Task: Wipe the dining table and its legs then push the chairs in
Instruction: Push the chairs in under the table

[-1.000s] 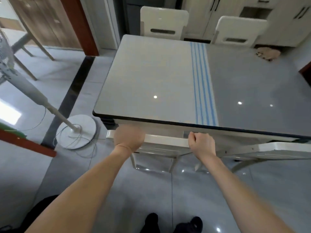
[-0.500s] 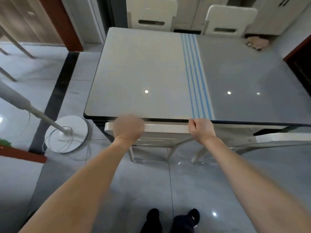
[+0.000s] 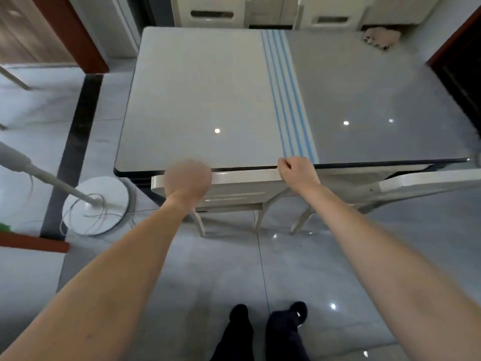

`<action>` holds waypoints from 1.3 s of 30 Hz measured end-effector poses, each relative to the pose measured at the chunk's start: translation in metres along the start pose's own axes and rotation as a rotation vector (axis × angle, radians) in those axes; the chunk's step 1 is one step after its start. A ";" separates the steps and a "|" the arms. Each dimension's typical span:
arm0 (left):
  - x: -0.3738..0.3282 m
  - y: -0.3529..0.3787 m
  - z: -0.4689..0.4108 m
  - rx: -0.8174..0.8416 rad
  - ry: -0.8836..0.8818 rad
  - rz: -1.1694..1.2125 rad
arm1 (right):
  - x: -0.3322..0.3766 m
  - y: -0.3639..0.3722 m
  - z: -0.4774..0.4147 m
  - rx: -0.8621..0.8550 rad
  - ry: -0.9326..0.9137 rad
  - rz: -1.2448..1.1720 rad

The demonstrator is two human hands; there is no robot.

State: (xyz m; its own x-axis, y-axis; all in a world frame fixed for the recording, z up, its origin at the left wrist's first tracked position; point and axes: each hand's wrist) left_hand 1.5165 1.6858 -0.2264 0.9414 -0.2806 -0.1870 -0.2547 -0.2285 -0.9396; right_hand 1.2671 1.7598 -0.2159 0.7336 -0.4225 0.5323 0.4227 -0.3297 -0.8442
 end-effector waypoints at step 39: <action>-0.326 0.110 0.218 1.031 -0.174 0.371 | -0.440 -0.164 0.374 -0.646 1.508 -0.767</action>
State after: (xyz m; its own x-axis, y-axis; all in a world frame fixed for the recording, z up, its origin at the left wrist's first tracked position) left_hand 1.2292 1.9556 -0.3317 0.8836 -0.0177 -0.4678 -0.2973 0.7508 -0.5899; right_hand 1.0737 2.3153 -0.3351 -0.7193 -0.2338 0.6542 -0.1228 -0.8840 -0.4510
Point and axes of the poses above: each hand's wrist, its own z-axis away from the middle knuckle, its own y-axis out of the palm, x = y × z, and after that the axes turned 15 degrees about -x, right-handed
